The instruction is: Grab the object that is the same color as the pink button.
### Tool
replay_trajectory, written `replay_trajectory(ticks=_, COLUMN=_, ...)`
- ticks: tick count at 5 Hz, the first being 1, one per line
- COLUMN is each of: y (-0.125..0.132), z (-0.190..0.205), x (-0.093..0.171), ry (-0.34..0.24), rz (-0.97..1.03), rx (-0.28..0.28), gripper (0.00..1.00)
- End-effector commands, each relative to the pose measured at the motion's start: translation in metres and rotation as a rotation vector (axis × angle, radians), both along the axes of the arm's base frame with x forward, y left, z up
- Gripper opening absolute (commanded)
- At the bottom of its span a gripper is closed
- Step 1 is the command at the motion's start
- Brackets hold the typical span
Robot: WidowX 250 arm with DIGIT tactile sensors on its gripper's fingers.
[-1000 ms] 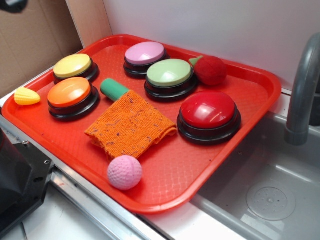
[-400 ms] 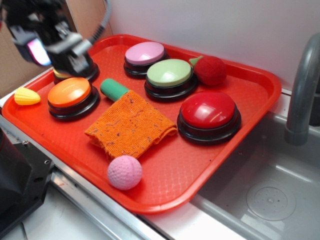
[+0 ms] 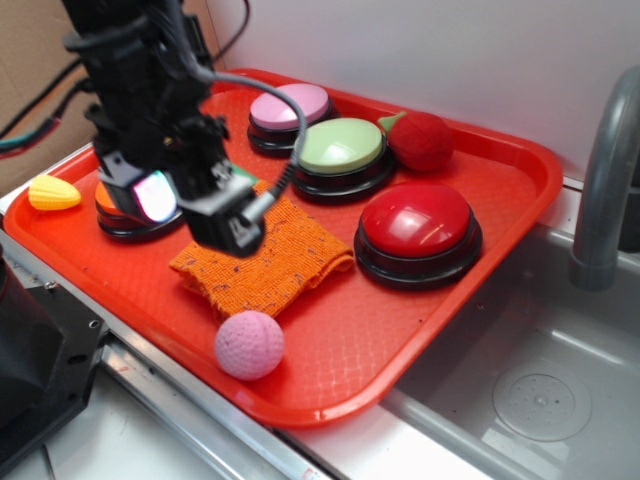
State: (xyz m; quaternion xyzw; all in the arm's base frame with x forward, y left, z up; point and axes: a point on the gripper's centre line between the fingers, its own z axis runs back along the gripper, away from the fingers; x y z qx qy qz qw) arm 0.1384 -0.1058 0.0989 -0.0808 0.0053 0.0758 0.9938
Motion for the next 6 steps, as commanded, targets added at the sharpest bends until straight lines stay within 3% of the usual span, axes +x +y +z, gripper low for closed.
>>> replay_trajectory(ticks=1, y=-0.017, z=-0.039, x=0.002, ry=0.028, rz=0.035, rx=0.066, gripper=1.0)
replay_trajectory(ticks=4, y=-0.022, z=-0.077, x=0.003, ry=0.105, rz=0.049, rx=0.083, gripper=1.0)
replay_trajectory(ticks=5, y=-0.024, z=-0.076, x=0.005, ry=0.083, rz=0.03, rx=0.072, gripper=0.1)
replay_trajectory(ticks=6, y=-0.016, z=-0.06, x=0.013, ry=0.035, rz=0.02, rx=0.067, gripper=0.0)
